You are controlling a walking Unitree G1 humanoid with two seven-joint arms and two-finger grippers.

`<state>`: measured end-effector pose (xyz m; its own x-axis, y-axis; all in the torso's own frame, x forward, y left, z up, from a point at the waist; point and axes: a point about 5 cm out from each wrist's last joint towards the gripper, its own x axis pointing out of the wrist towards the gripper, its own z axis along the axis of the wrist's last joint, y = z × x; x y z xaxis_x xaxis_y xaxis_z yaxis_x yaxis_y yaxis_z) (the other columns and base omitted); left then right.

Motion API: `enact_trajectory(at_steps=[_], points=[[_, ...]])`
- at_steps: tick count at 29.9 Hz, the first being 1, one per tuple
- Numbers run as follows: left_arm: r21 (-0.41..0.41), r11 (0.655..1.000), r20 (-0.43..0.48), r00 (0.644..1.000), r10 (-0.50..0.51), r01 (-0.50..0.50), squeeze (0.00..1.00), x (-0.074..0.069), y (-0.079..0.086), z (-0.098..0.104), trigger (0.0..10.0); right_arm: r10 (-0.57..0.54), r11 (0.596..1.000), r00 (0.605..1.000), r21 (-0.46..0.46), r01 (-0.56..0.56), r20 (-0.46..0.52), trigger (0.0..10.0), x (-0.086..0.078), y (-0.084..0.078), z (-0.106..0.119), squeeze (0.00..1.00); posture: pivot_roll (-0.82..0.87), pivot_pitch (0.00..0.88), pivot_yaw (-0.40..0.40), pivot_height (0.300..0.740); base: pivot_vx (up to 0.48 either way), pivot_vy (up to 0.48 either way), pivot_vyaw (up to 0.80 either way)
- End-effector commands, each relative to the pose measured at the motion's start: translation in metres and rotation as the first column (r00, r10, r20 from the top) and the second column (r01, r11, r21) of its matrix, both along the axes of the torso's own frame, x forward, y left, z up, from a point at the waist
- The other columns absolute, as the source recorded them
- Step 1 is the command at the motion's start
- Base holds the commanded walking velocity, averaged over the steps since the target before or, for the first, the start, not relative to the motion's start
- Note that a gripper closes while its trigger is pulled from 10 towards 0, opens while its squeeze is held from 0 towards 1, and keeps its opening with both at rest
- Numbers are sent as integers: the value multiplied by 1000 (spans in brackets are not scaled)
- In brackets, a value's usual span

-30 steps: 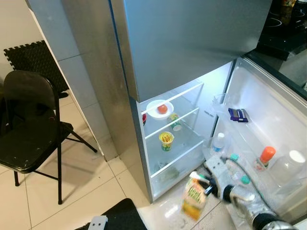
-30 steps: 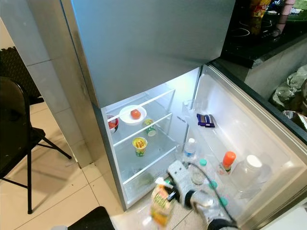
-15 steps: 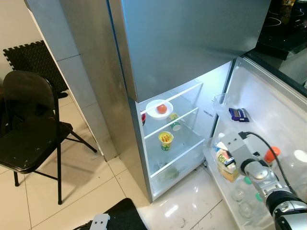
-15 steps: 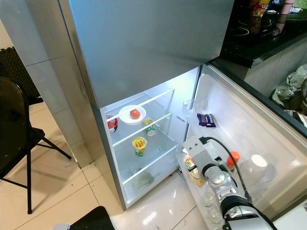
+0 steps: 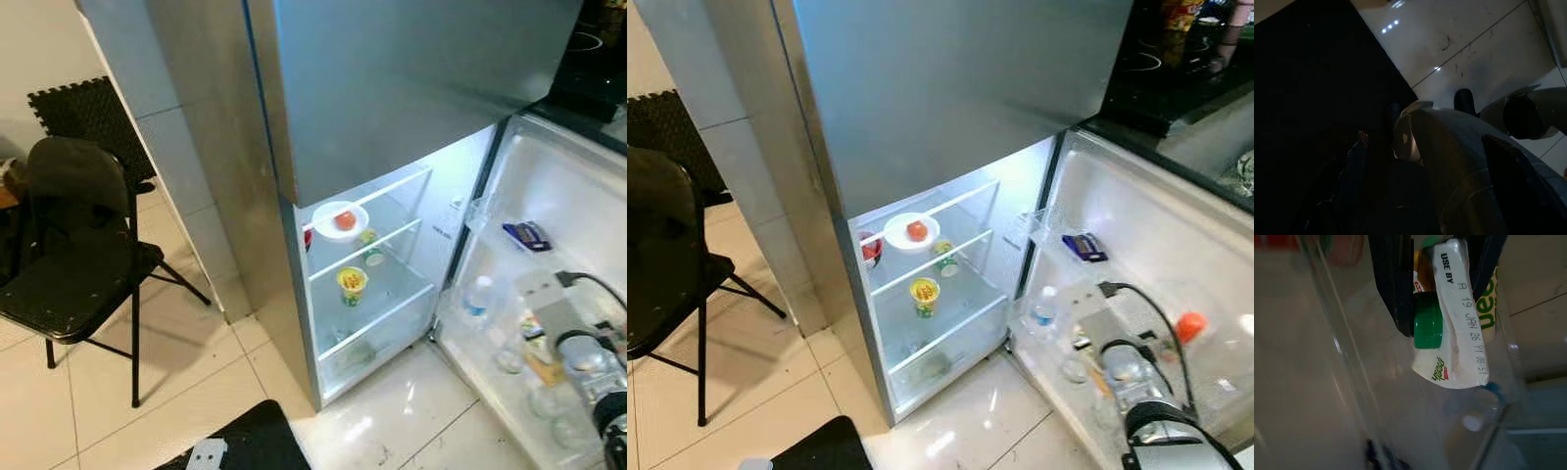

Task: Restocking fridge

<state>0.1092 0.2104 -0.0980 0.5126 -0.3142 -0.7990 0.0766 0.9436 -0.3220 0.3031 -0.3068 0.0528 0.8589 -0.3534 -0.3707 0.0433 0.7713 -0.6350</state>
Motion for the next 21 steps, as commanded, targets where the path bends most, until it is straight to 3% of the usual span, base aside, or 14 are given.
enact_trajectory(at_steps=[1, 12, 21], points=[[-5, 1000, -3, 1000, -4, 4, 0, -1, -4, -1, 10000, -28, 1000, 999, -12, 28, 29, 10000, 2, -5, 6, 0, -106, 0, -13, 740, 0, 0, 0], [-4, 1000, 2, 1000, -23, 23, 0, 1, -6, -1, 10000, 54, 993, 997, 111, -48, -51, 10000, -10, 28, -27, 0, -100, 0, -15, 740, 0, 0, 0], [-2, 999, 7, 999, -38, 38, 0, 3, -10, -1, 10000, 135, 954, 979, 288, -86, -154, 10000, -37, 55, -65, 0, -100, 0, -18, 740, 0, 0, 0]])
